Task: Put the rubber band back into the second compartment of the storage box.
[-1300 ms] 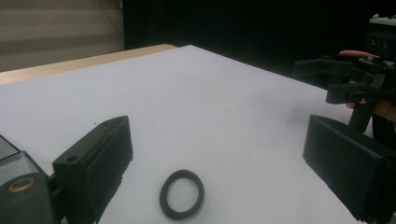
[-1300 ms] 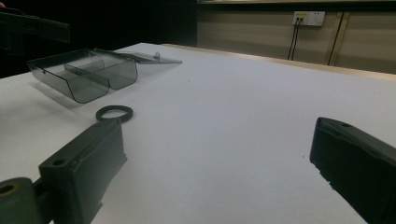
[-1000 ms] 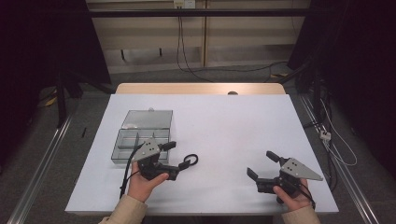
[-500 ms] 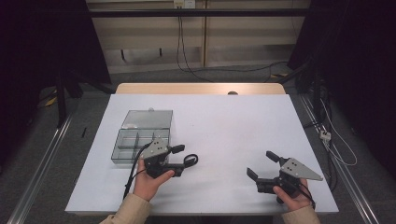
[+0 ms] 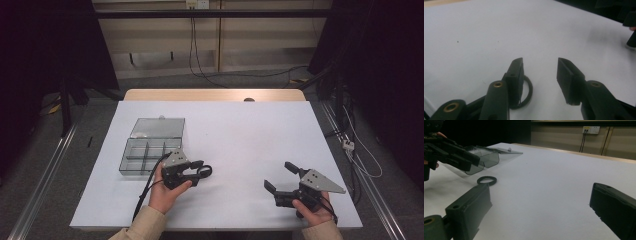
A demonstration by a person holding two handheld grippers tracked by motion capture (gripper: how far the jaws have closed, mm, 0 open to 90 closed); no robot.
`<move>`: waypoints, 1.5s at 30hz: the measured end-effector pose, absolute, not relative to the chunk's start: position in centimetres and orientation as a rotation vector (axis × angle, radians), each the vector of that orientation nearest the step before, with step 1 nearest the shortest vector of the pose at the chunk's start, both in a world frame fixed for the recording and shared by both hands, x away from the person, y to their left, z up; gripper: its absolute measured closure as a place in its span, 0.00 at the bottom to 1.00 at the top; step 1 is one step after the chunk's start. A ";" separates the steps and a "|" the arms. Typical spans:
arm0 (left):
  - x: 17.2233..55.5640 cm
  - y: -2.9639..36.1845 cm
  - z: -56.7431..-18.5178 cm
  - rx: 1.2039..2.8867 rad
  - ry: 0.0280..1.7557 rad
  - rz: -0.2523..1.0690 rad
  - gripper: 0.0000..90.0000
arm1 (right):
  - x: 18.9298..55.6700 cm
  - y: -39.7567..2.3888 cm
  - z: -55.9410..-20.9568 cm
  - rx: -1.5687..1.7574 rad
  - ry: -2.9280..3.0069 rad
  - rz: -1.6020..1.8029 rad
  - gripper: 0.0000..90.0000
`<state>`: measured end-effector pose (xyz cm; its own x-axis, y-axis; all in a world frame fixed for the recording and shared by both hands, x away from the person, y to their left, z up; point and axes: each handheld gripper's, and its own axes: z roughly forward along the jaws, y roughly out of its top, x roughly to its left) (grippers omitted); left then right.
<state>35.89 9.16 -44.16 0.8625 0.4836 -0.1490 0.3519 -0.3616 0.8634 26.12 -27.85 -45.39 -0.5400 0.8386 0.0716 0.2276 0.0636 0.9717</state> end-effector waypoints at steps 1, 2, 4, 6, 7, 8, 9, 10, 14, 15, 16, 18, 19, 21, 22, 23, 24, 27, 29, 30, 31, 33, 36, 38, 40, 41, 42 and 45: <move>36.0 9.1 -44.3 1.996 0.616 0.156 0.68 | 26.1 -27.8 -45.4 1.060 1.820 1.505 0.03; 36.0 9.0 -44.5 2.003 0.623 0.154 0.68 | 26.1 -27.8 -45.4 1.060 1.820 1.505 0.03; 36.1 8.9 -44.7 2.021 0.636 0.149 0.73 | 26.1 -27.8 -45.4 1.058 1.820 1.505 0.03; 36.3 8.7 -45.0 2.040 0.637 0.150 0.73 | 26.1 -27.9 -45.4 1.058 1.819 1.506 0.03; 36.3 8.6 -45.2 2.047 0.638 0.150 0.74 | 26.1 -27.9 -45.4 1.059 1.819 1.506 0.03; 36.4 8.6 -45.2 2.053 0.643 0.145 0.74 | 26.1 -27.8 -45.4 1.059 1.820 1.506 0.03; 36.4 8.5 -45.4 2.049 0.651 0.141 0.74 | 26.1 -27.8 -45.4 1.059 1.820 1.506 0.03; 36.5 8.5 -45.4 2.069 0.653 0.146 0.75 | 26.1 -27.8 -45.4 1.058 1.821 1.507 0.03; 36.7 8.4 -45.9 2.097 0.664 0.138 0.78 | 26.1 -27.8 -45.4 1.056 1.822 1.507 0.03; 36.8 8.3 -46.0 2.101 0.666 0.134 0.79 | 26.1 -27.8 -45.4 1.056 1.822 1.507 0.03; 36.8 8.3 -46.0 2.111 0.668 0.135 0.79 | 26.1 -27.8 -45.4 1.056 1.821 1.507 0.03; 36.9 8.3 -46.1 2.120 0.676 0.142 0.81 | 26.1 -27.8 -45.4 1.056 1.821 1.507 0.03; 36.9 8.2 -46.2 2.120 0.676 0.137 0.81 | 26.1 -27.8 -45.4 1.057 1.821 1.508 0.03; 37.0 8.2 -46.3 2.139 0.674 0.145 0.83 | 26.1 -27.8 -45.4 1.056 1.822 1.507 0.03; 37.0 8.2 -46.3 2.138 0.673 0.140 0.84 | 26.1 -27.8 -45.4 1.054 1.822 1.508 0.03; 37.0 8.1 -46.4 2.139 0.671 0.139 0.84 | 26.1 -27.8 -45.4 1.053 1.823 1.507 0.03; 37.1 8.1 -46.4 2.145 0.672 0.142 0.84 | 26.1 -27.8 -45.4 1.052 1.823 1.508 0.03; 37.1 8.0 -46.5 2.150 0.670 0.133 0.85 | 26.1 -27.8 -45.4 1.052 1.824 1.508 0.03; 37.1 8.0 -46.5 2.162 0.669 0.129 0.85 | 26.1 -27.8 -45.3 1.050 1.825 1.505 0.03; 37.2 7.9 -46.5 2.164 0.666 0.123 0.85 | 26.1 -27.8 -45.3 1.050 1.824 1.504 0.03; 37.2 7.9 -46.5 2.169 0.660 0.114 0.86 | 26.1 -27.8 -45.3 1.049 1.824 1.504 0.03; 37.2 7.8 -46.6 2.169 0.661 0.117 0.87 | 26.1 -27.8 -45.3 1.049 1.827 1.505 0.03; 37.3 7.8 -46.5 2.172 0.672 0.125 0.91 | 26.1 -27.8 -45.4 1.048 1.828 1.506 0.03; 37.3 7.8 -46.5 2.181 0.661 0.132 0.93 | 26.1 -27.8 -45.4 1.049 1.828 1.507 0.03; 37.3 7.7 -46.5 2.183 0.661 0.123 0.95 | 26.1 -27.8 -45.4 1.049 1.827 1.505 0.03; 37.3 7.7 -46.4 2.186 0.663 0.120 0.96 | 26.1 -27.8 -45.4 1.051 1.828 1.506 0.03; 37.3 7.7 -46.4 2.187 0.668 0.115 0.96 | 26.1 -27.8 -45.4 1.050 1.828 1.505 0.03; 37.4 7.7 -46.4 2.181 0.679 0.106 0.97 | 26.2 -27.8 -45.4 1.054 1.828 1.506 0.03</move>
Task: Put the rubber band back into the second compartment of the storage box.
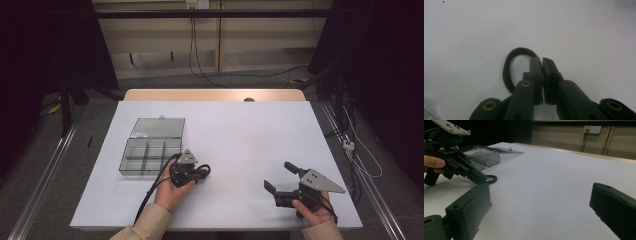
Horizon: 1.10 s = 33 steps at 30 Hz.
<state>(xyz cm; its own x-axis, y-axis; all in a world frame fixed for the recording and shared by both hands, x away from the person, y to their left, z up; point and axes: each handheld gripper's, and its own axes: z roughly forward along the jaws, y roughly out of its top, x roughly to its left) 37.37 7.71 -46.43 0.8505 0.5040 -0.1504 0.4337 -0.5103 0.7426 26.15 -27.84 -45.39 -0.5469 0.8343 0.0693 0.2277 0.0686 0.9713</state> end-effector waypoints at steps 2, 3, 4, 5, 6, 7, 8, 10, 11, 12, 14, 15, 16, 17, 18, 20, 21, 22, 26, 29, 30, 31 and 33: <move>37.4 7.8 -46.4 2.181 0.688 0.099 0.97 | 26.2 -27.8 -45.4 1.053 1.829 1.505 0.03; 37.4 7.8 -46.4 2.179 0.690 0.096 0.97 | 26.2 -27.8 -45.4 1.052 1.829 1.506 0.03; 37.4 7.8 -46.4 2.173 0.692 0.096 0.97 | 26.2 -27.8 -45.4 1.052 1.829 1.505 0.03; 37.4 7.8 -46.4 2.169 0.695 0.091 0.98 | 26.2 -27.8 -45.4 1.052 1.830 1.504 0.03; 37.5 7.9 -46.3 2.167 0.698 0.088 0.98 | 26.2 -27.8 -45.4 1.052 1.831 1.505 0.03; 37.5 7.9 -46.3 2.159 0.702 0.083 0.98 | 26.2 -27.8 -45.4 1.051 1.831 1.506 0.03; 37.5 8.0 -46.2 2.152 0.706 0.079 0.98 | 26.2 -27.8 -45.4 1.050 1.831 1.506 0.03; 37.5 8.1 -46.0 2.149 0.706 0.073 0.98 | 26.2 -27.8 -45.4 1.052 1.830 1.507 0.03; 37.5 8.2 -45.9 2.149 0.709 0.072 0.98 | 26.2 -27.8 -45.4 1.052 1.830 1.507 0.03; 37.5 8.2 -45.9 2.149 0.708 0.070 0.98 | 26.2 -27.8 -45.4 1.052 1.831 1.506 0.03; 37.5 8.2 -45.7 2.154 0.708 0.072 0.98 | 26.2 -27.8 -45.4 1.053 1.834 1.508 0.03; 37.5 8.2 -45.6 2.151 0.718 0.074 0.98 | 26.2 -27.8 -45.4 1.053 1.837 1.506 0.03; 37.5 8.3 -45.4 2.144 0.722 0.072 0.98 | 26.2 -27.8 -45.4 1.051 1.838 1.504 0.03; 37.5 8.4 -45.3 2.142 0.720 0.074 0.98 | 26.2 -27.8 -45.4 1.049 1.838 1.504 0.03; 37.6 8.4 -45.2 2.133 0.717 0.073 0.98 | 26.2 -27.7 -45.4 1.049 1.838 1.504 0.03; 37.6 8.5 -44.9 2.130 0.719 0.089 0.98 | 26.2 -27.8 -45.4 1.049 1.838 1.503 0.03; 37.6 8.6 -44.7 2.126 0.723 0.089 0.98 | 26.2 -27.8 -45.4 1.050 1.838 1.503 0.03; 37.6 8.6 -44.6 2.119 0.726 0.081 0.98 | 26.2 -27.8 -45.4 1.053 1.837 1.505 0.03; 37.6 8.8 -44.0 2.115 0.742 0.068 0.98 | 26.3 -27.8 -45.5 1.051 1.838 1.503 0.03; 37.7 9.0 -43.7 2.108 0.747 0.056 0.98 | 26.2 -27.7 -45.5 1.048 1.839 1.504 0.03; 37.7 9.0 -43.7 2.108 0.749 0.056 0.98 | 26.2 -27.7 -45.5 1.048 1.840 1.504 0.03; 37.7 9.0 -43.6 2.108 0.748 0.054 0.98 | 26.2 -27.7 -45.5 1.049 1.840 1.504 0.03; 37.7 9.1 -43.3 2.117 0.747 0.048 0.98 | 26.2 -27.7 -45.5 1.051 1.840 1.504 0.03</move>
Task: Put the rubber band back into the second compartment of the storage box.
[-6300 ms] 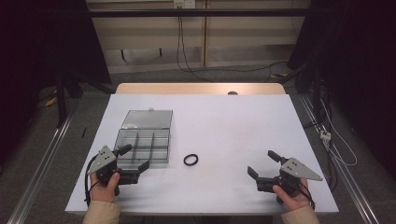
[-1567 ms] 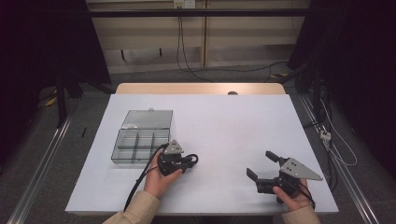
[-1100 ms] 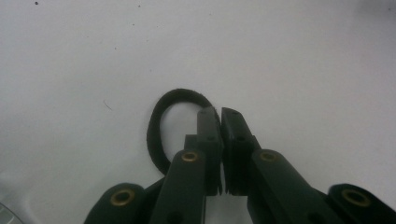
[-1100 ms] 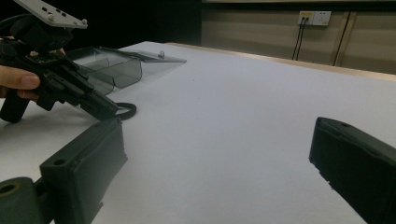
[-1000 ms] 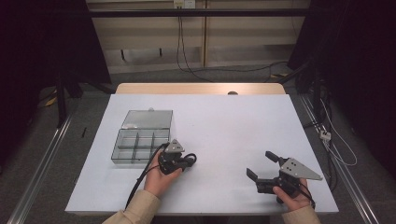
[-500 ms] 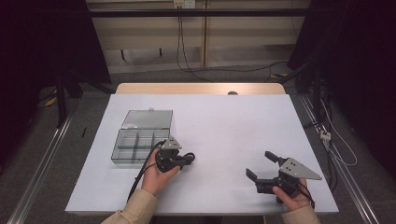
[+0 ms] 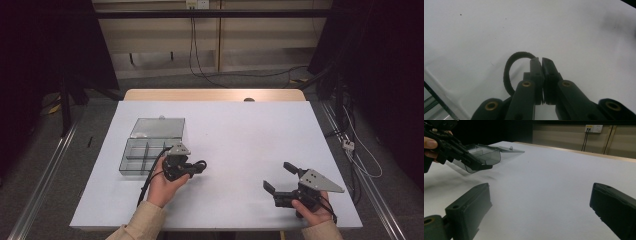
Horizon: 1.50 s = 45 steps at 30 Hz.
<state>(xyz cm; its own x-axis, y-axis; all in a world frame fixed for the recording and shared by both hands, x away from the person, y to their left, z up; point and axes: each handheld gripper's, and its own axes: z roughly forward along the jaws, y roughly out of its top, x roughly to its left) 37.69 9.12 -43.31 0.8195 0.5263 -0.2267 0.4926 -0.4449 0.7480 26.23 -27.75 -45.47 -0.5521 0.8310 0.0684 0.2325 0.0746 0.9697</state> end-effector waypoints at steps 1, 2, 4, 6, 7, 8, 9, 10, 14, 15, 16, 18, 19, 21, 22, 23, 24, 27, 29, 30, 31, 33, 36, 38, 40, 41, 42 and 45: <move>37.7 9.1 -43.2 2.117 0.749 0.045 0.98 | 26.2 -27.8 -45.5 1.052 1.839 1.504 0.03; 37.7 9.1 -43.1 2.117 0.747 0.040 0.98 | 26.2 -27.8 -45.5 1.052 1.838 1.505 0.03; 37.6 9.1 -42.8 2.117 0.745 0.032 0.98 | 26.2 -27.8 -45.5 1.052 1.838 1.506 0.03; 37.5 9.1 -42.4 2.117 0.742 0.026 0.98 | 26.2 -27.8 -45.5 1.052 1.838 1.506 0.03; 37.5 9.2 -42.3 2.120 0.741 0.017 0.98 | 26.2 -27.8 -45.5 1.052 1.838 1.506 0.03; 37.5 9.2 -42.2 2.125 0.741 0.019 0.98 | 26.2 -27.8 -45.4 1.053 1.836 1.508 0.03; 37.6 9.2 -42.1 2.125 0.742 0.017 0.98 | 26.2 -27.8 -45.4 1.054 1.836 1.510 0.03; 37.6 9.2 -42.0 2.126 0.740 0.014 0.98 | 26.2 -27.8 -45.4 1.053 1.834 1.510 0.03; 37.7 9.2 -41.5 2.124 0.743 0.017 0.98 | 26.2 -27.8 -45.4 1.053 1.834 1.511 0.03; 37.8 9.3 -41.3 2.134 0.743 0.022 0.98 | 26.2 -27.8 -45.4 1.053 1.834 1.512 0.03; 37.8 9.3 -41.2 2.132 0.739 0.022 0.98 | 26.2 -27.8 -45.4 1.052 1.833 1.512 0.03; 37.9 9.3 -40.8 2.133 0.741 0.027 0.98 | 26.2 -27.8 -45.4 1.055 1.832 1.514 0.03; 37.9 9.3 -40.7 2.136 0.741 0.031 0.98 | 26.2 -27.8 -45.4 1.055 1.831 1.514 0.03; 38.0 9.4 -40.3 2.136 0.739 0.034 0.98 | 26.2 -27.8 -45.4 1.057 1.835 1.513 0.03; 38.0 9.5 -40.2 2.130 0.739 0.033 0.98 | 26.2 -27.8 -45.4 1.054 1.833 1.516 0.03; 38.1 9.5 -40.1 2.131 0.741 0.033 0.98 | 26.2 -27.8 -45.4 1.055 1.833 1.518 0.03; 38.1 9.6 -40.0 2.130 0.745 0.034 0.98 | 26.2 -27.8 -45.4 1.055 1.833 1.517 0.03; 38.3 9.8 -39.8 2.133 0.748 0.032 0.98 | 26.2 -27.8 -45.4 1.053 1.832 1.516 0.03; 38.4 9.9 -39.6 2.135 0.748 0.033 0.98 | 26.2 -27.8 -45.4 1.054 1.832 1.516 0.03; 38.4 9.9 -39.5 2.134 0.751 0.023 0.98 | 26.2 -27.8 -45.4 1.056 1.833 1.516 0.03; 38.5 10.0 -39.5 2.135 0.753 0.024 0.98 | 26.2 -27.9 -45.4 1.055 1.833 1.515 0.03; 38.6 10.1 -39.4 2.131 0.755 0.024 0.98 | 26.2 -27.9 -45.4 1.056 1.833 1.516 0.03; 38.7 10.2 -39.3 2.136 0.758 0.025 0.98 | 26.2 -27.9 -45.4 1.056 1.834 1.515 0.03; 38.8 10.4 -39.1 2.139 0.756 0.024 0.98 | 26.2 -27.9 -45.4 1.055 1.835 1.517 0.03; 38.9 10.5 -39.0 2.136 0.763 0.030 0.98 | 26.2 -27.8 -45.4 1.055 1.841 1.520 0.03; 39.0 10.6 -38.9 2.138 0.762 0.032 0.98 | 26.2 -27.8 -45.4 1.053 1.840 1.519 0.03; 39.0 10.7 -38.8 2.137 0.766 0.037 0.98 | 26.1 -27.8 -45.4 1.052 1.838 1.520 0.03; 39.2 10.9 -38.6 2.131 0.771 0.041 0.98 | 26.2 -27.8 -45.4 1.052 1.836 1.520 0.03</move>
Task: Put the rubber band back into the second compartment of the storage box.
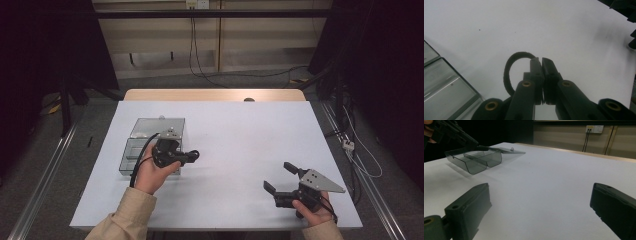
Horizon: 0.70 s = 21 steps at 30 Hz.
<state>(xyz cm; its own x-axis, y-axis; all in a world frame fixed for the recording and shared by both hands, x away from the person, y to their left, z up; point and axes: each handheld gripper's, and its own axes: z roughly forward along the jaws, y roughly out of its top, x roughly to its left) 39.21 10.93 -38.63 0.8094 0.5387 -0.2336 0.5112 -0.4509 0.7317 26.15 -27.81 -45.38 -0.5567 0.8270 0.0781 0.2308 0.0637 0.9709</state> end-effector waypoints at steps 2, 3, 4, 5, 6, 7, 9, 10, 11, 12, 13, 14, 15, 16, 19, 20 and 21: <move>39.3 11.1 -38.5 2.135 0.775 0.043 0.98 | 26.2 -27.9 -45.4 1.054 1.835 1.520 0.03; 39.4 11.2 -38.4 2.132 0.777 0.045 0.98 | 26.2 -27.9 -45.4 1.054 1.834 1.520 0.03; 39.4 11.3 -38.4 2.135 0.775 0.046 0.98 | 26.1 -27.9 -45.4 1.054 1.834 1.520 0.03; 39.5 11.4 -38.4 2.138 0.776 0.046 0.98 | 26.1 -27.9 -45.4 1.054 1.835 1.521 0.03; 39.5 11.4 -38.3 2.136 0.782 0.050 0.98 | 26.1 -27.9 -45.4 1.054 1.835 1.520 0.03; 39.6 11.5 -38.3 2.139 0.780 0.050 0.98 | 26.1 -27.9 -45.4 1.054 1.836 1.520 0.03; 39.6 11.7 -38.2 2.135 0.787 0.057 0.98 | 26.1 -27.8 -45.4 1.053 1.835 1.521 0.03; 39.7 11.8 -38.2 2.139 0.785 0.053 0.98 | 26.1 -27.8 -45.4 1.052 1.835 1.521 0.03; 39.7 11.9 -38.2 2.136 0.789 0.058 0.98 | 26.1 -27.8 -45.4 1.052 1.836 1.521 0.03; 39.8 12.0 -38.1 2.133 0.791 0.059 0.98 | 26.1 -27.8 -45.4 1.052 1.838 1.519 0.03; 39.8 12.0 -38.1 2.135 0.793 0.060 0.98 | 26.1 -27.8 -45.4 1.052 1.838 1.520 0.03; 39.8 12.1 -38.1 2.135 0.793 0.061 0.98 | 26.1 -27.8 -45.4 1.052 1.836 1.520 0.03; 39.9 12.2 -38.1 2.137 0.796 0.065 0.98 | 26.1 -27.8 -45.4 1.053 1.835 1.521 0.03; 39.9 12.2 -38.0 2.144 0.797 0.067 0.98 | 26.1 -27.8 -45.4 1.053 1.835 1.521 0.03; 40.0 12.4 -38.0 2.143 0.796 0.066 0.98 | 26.1 -27.8 -45.4 1.053 1.835 1.521 0.03; 40.0 12.5 -38.0 2.142 0.799 0.072 0.98 | 26.1 -27.9 -45.4 1.053 1.836 1.520 0.03; 40.1 12.6 -38.0 2.143 0.802 0.073 0.98 | 26.1 -27.9 -45.4 1.054 1.837 1.520 0.03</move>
